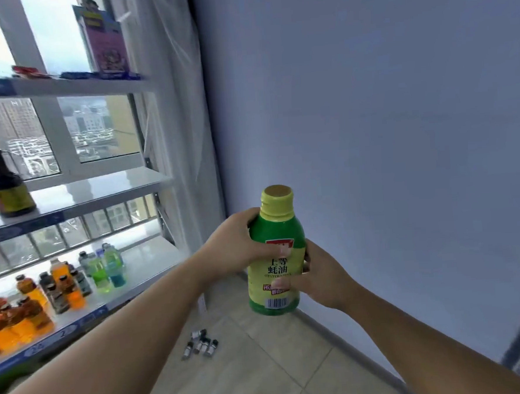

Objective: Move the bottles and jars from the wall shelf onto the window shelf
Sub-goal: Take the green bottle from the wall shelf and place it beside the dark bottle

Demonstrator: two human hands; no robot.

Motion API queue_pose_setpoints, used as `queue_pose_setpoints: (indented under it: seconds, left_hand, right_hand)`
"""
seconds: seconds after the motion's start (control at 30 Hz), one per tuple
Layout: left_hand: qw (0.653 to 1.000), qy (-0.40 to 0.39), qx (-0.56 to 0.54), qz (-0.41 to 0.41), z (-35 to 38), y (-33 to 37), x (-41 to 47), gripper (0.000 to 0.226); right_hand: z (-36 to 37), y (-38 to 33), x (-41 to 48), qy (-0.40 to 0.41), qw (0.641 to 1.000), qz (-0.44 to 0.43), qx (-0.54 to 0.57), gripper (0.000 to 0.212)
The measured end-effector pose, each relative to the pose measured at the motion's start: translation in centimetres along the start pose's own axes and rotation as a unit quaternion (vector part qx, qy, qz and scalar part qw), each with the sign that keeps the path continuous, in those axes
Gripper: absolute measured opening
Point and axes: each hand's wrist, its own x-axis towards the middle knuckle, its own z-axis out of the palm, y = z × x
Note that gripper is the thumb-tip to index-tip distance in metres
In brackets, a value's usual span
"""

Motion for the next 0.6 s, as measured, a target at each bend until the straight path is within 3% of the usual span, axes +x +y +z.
queue_pose_setpoints:
  seconds: [0.6]
  left_hand:
    - [0.98, 0.159, 0.017, -0.12, -22.6, -20.3, 4.7, 0.057]
  right_hand:
    - [21.5, -2.1, 28.4, -0.173, 0.984, -0.05, 0.008, 0.072]
